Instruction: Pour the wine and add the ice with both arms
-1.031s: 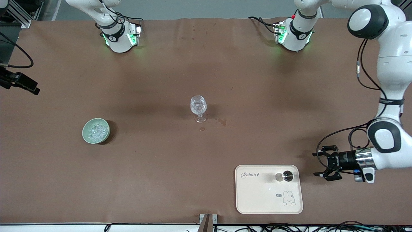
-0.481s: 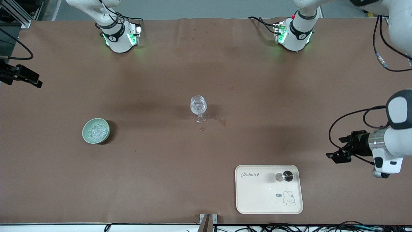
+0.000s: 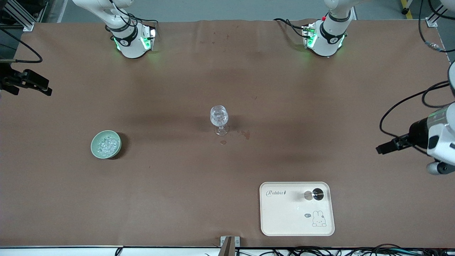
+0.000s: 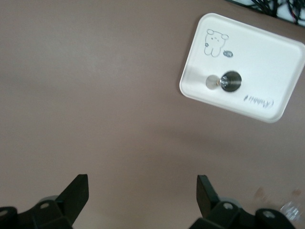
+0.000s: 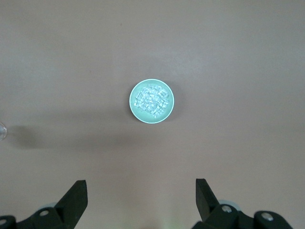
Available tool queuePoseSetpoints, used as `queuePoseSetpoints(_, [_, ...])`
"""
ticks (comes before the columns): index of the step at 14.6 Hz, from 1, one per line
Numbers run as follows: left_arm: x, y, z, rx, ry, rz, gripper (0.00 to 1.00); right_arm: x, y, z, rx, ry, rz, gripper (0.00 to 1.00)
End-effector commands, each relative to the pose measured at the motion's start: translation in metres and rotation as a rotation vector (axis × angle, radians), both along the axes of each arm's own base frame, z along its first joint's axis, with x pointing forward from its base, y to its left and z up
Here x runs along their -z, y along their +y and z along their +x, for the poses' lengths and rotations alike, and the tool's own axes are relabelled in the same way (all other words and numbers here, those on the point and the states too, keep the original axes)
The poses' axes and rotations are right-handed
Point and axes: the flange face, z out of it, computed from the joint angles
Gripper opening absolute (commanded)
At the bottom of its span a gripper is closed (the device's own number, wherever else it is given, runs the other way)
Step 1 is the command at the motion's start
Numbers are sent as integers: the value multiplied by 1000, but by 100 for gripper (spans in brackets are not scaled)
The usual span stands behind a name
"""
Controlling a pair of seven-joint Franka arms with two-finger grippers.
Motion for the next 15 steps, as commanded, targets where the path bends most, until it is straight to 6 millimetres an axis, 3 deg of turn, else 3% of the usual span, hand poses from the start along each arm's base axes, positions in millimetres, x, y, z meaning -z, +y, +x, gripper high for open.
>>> queuePoseSetpoints(1, [-29,-3,-35,128,-3,91,100,-4,-1,-7,-23,-15,13,100])
queuePoseSetpoints(4, [-55,-5,-78,169,-6,120,100,-5,0,-6,-23,-20,28,100])
queuePoseSetpoints(7, [-61,-2,-114,146,9,91,100,-5,3,-6,-29,-22,28,100])
queuePoseSetpoints(11, [-66,-1,-151,145,4,60,100,-3,5,-4,-33,-20,27,100])
queuePoseSetpoints(15, [-67,-6,-169,152,-2,51,100,-4,3,-4,-30,-25,26,100])
